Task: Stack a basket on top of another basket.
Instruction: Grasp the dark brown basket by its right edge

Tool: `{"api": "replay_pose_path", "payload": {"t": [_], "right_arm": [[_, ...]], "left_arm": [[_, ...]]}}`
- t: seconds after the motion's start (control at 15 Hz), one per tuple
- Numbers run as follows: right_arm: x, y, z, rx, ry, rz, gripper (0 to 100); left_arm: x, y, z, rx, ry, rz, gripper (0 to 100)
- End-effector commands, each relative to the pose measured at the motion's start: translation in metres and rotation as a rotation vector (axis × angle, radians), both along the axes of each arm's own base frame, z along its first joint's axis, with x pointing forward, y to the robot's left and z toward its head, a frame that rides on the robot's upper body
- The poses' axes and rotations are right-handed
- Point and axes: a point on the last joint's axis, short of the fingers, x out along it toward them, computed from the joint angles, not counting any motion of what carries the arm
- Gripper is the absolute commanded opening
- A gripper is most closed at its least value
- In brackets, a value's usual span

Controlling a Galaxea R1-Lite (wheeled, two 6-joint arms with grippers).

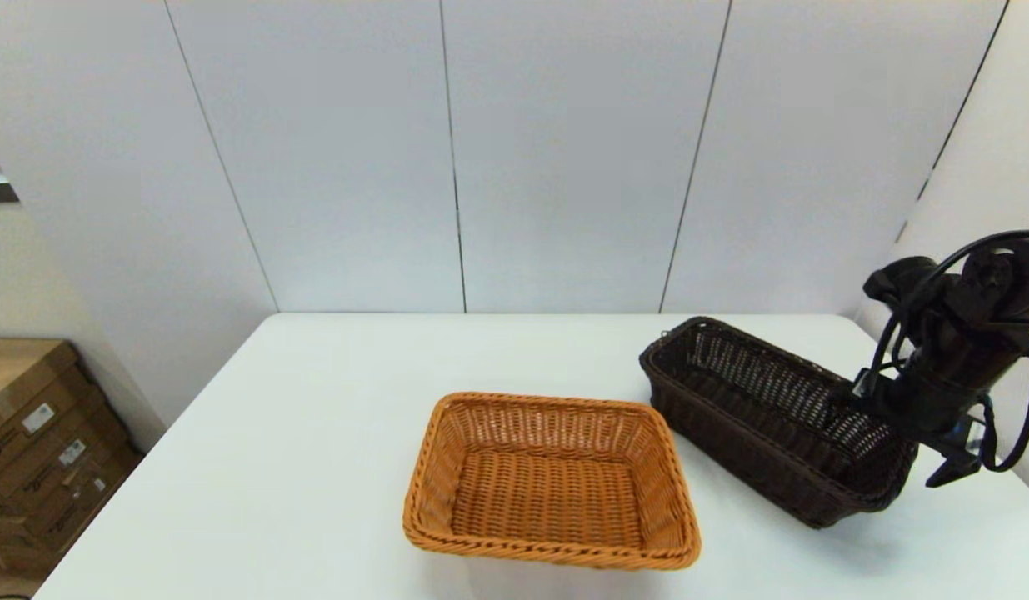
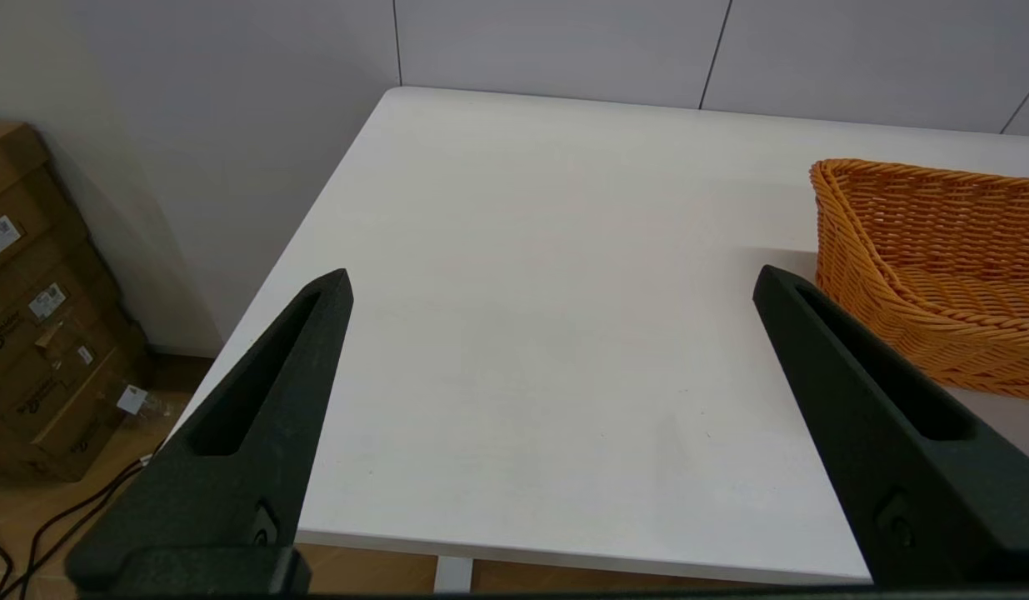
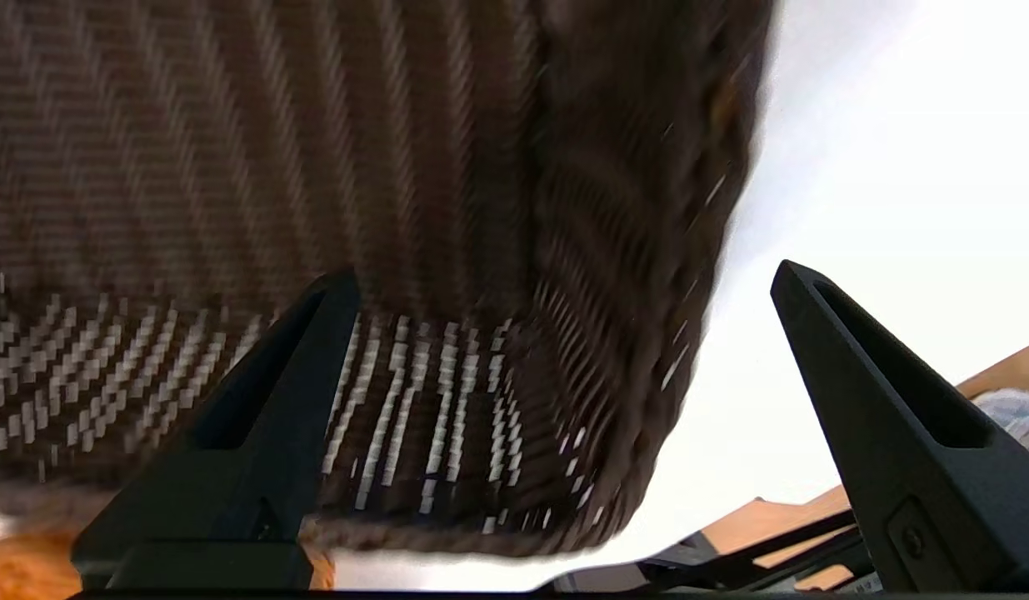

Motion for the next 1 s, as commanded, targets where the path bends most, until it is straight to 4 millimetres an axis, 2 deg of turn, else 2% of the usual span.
{"api": "replay_pose_path", "payload": {"t": [0.07,0.27,0.6,1.0], "right_arm": [[0.005,-0.01,-0.013,0.027,0.04,-0.022,100],[0.007,-0.015,-0.018,0.045,0.051,-0.032,100],[0.013,-0.022,-0.037,0.076,0.097,-0.045,100],[0.016,-0.027,-0.048,0.119,0.118,-0.059,100]], "left_arm": [[0.0,0.0,0.0,-0.001,-0.001,0.001,100],[0.0,0.0,0.0,-0.001,-0.001,0.001,100],[0.0,0.0,0.0,-0.001,-0.001,0.001,100],[0.0,0.0,0.0,-0.001,-0.001,0.001,100]]}}
